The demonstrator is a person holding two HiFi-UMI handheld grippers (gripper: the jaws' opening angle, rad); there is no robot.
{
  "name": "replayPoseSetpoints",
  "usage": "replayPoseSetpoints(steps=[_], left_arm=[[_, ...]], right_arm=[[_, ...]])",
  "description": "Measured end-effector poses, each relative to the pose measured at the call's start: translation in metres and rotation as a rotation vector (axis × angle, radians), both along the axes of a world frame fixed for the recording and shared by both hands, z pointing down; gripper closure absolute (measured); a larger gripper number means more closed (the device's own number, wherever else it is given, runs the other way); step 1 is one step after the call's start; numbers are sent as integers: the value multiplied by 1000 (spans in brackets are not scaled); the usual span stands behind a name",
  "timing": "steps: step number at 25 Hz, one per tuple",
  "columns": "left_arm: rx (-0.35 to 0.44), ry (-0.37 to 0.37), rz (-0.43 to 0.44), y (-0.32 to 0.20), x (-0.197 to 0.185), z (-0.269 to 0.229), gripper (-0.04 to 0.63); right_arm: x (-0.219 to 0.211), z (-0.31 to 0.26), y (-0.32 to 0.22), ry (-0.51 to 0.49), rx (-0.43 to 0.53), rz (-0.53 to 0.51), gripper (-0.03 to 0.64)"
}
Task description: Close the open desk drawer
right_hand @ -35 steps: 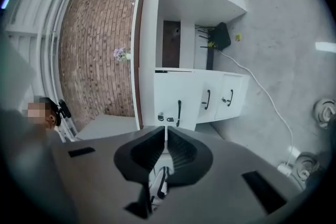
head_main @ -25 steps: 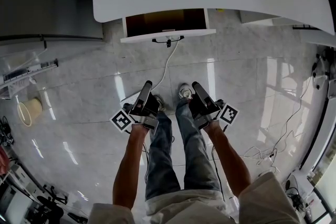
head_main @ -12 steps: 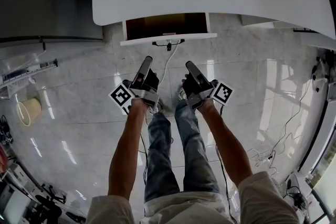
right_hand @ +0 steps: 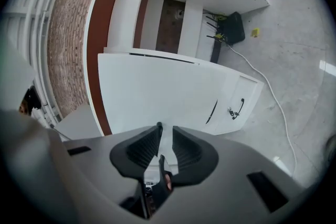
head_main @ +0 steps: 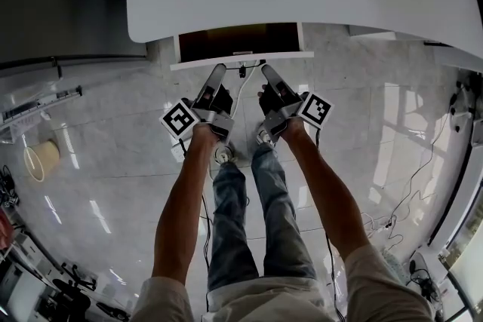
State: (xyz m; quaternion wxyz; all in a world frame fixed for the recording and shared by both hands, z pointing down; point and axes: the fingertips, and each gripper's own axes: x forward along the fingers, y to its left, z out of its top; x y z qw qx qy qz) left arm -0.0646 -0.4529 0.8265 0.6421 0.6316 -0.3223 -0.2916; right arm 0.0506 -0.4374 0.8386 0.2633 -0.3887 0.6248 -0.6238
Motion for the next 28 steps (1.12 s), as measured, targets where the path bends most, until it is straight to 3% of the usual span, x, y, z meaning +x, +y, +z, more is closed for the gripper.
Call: replayPoseSetpoints(steps=[2,4,6,17,21,25,28], left_arm=[[1,-7,0,-1,0,0,443],[-5,-29,-11,0,-4,2,516],[-3,-40,-8,0,-6,4,537],[9,-13,0,-1,-5,6,537],[-10,-20,8,-27,-3,24,537],[0,-32,15,-4,-3,7,538],[-9,-35,13,-16,-2,18,540]], right_arm=[[0,-1,-4,10,4,-3,529],[-1,-3,-4,8,10,-6,541],[-1,-2,-4,5,11,-5,541],[-3,-8,-6,-39,62,-8,560],[-5,11,-36,-24,42,-29,560],[-6,-6,-14,-18,46,-14,563],[-4,5,-26,-9,32,-10,563]])
